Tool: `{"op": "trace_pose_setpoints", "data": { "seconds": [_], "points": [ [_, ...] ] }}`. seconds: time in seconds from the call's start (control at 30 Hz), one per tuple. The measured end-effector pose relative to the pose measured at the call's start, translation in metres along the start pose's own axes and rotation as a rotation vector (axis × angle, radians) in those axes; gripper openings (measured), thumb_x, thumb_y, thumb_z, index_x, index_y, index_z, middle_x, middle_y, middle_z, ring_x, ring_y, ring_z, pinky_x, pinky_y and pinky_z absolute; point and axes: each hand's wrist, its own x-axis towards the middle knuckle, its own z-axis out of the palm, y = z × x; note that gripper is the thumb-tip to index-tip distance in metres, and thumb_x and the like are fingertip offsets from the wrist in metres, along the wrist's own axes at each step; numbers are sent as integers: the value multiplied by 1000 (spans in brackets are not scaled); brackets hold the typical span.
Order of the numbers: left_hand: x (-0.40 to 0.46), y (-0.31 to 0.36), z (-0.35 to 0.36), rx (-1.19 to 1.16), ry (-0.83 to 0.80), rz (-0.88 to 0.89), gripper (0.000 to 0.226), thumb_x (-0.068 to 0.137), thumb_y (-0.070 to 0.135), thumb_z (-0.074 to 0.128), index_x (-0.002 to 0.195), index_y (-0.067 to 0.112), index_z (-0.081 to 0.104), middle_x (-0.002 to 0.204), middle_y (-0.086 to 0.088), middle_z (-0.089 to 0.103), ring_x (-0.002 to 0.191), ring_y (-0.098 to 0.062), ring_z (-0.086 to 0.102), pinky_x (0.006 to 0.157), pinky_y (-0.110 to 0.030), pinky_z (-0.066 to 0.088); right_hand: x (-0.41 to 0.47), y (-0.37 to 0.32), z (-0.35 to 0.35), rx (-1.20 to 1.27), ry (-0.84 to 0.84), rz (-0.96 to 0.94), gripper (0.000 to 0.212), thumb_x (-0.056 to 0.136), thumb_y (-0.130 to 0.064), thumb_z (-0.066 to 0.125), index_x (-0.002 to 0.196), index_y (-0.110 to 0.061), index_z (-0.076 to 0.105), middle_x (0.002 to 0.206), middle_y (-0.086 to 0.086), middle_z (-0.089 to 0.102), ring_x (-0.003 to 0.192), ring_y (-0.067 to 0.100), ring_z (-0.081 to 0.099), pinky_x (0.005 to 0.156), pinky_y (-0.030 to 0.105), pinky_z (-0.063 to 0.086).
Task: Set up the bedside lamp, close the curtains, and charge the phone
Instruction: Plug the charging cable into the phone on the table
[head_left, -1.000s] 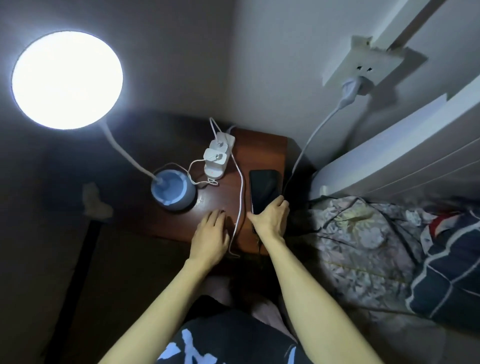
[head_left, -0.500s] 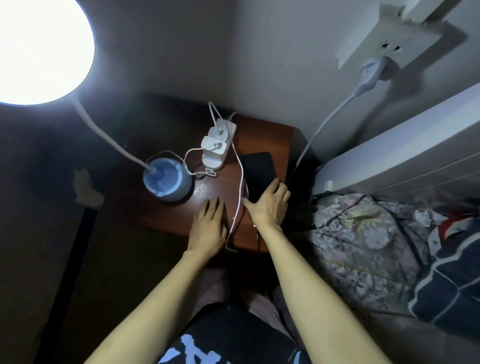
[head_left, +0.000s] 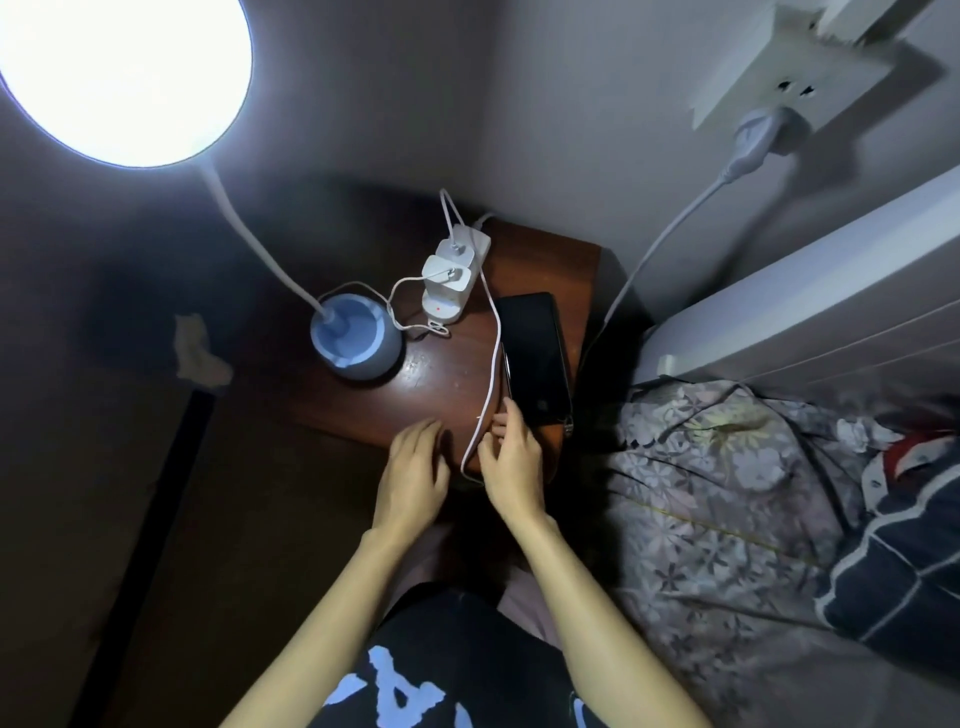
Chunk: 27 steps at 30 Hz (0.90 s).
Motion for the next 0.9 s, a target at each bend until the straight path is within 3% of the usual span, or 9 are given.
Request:
{"op": "trace_pose_setpoints", "data": {
  "seconds": [0.1, 0.2, 0.3, 0.43, 0.53, 0.63, 0.73, 0.8, 0.9],
  "points": [
    [-2, -3, -2, 0, 5, 2, 43, 81, 1, 54, 124, -1, 49, 128, -17, 53, 122, -29, 44, 104, -29, 30, 3, -3, 12, 80, -115, 120, 42, 85, -4, 53, 127, -5, 46, 105, 16, 65, 94, 28, 63, 88, 38, 49],
    [-1, -1, -5, -11, 19, 29, 41, 81, 0, 54, 121, -2, 51, 124, -18, 56, 118, -32, 48, 102, -31, 33, 7, -7, 19, 224, -200, 238, 21, 86, -1, 53, 104, -10, 59, 92, 12, 67, 89, 31, 66, 85, 41, 50],
    [0, 4, -6, -77, 40, 23, 37, 83, 1, 53, 120, -1, 52, 121, -17, 58, 114, -31, 51, 99, -33, 37, 12, -9, 11, 406, -208, 297, 29, 87, 7, 47, 80, -20, 55, 80, 7, 62, 77, 21, 66, 76, 37, 55],
    [5, 17, -13, -271, 29, -31, 26, 88, 9, 51, 114, 7, 57, 111, -10, 66, 102, -22, 61, 89, -29, 45, 22, -32, -18, 694, -200, 273, 16, 88, 7, 47, 97, -4, 54, 77, 5, 58, 66, 6, 64, 63, 18, 56],
    [6, 27, -21, -340, -52, 36, 18, 90, 12, 50, 103, 13, 62, 93, -3, 70, 84, -14, 66, 78, -29, 51, 36, -54, -41, 850, -151, 233, 15, 90, 6, 47, 102, 0, 53, 80, 7, 58, 70, 11, 64, 66, 20, 57],
    [9, 33, -23, -396, -77, 56, 13, 87, 15, 57, 98, 14, 64, 90, 2, 71, 83, -8, 66, 78, -29, 54, 48, -72, -60, 923, -99, 211, 14, 90, 5, 46, 102, 0, 53, 83, 8, 58, 76, 15, 63, 68, 22, 56],
    [14, 46, -24, -466, -41, 0, 11, 83, 14, 64, 93, 13, 66, 86, 2, 71, 83, -6, 64, 78, -21, 49, 50, -78, -63, 924, -112, 194, 14, 90, 4, 47, 102, 0, 53, 85, 9, 59, 79, 17, 63, 71, 23, 56],
    [19, 54, -26, -496, -22, -35, 3, 83, 13, 64, 84, 12, 67, 78, 1, 69, 76, -9, 63, 74, -22, 47, 48, -76, -62, 905, -111, 176, 13, 91, 2, 47, 102, -2, 54, 88, 8, 60, 82, 17, 63, 74, 24, 56],
    [27, 58, -30, -602, -12, -61, 12, 83, 12, 63, 75, 20, 64, 72, 5, 66, 70, -9, 61, 73, -28, 48, 45, -62, -60, 863, -141, 164, 16, 94, -7, 44, 106, -7, 56, 97, 8, 62, 92, 16, 61, 86, 26, 51]
  ]
}}
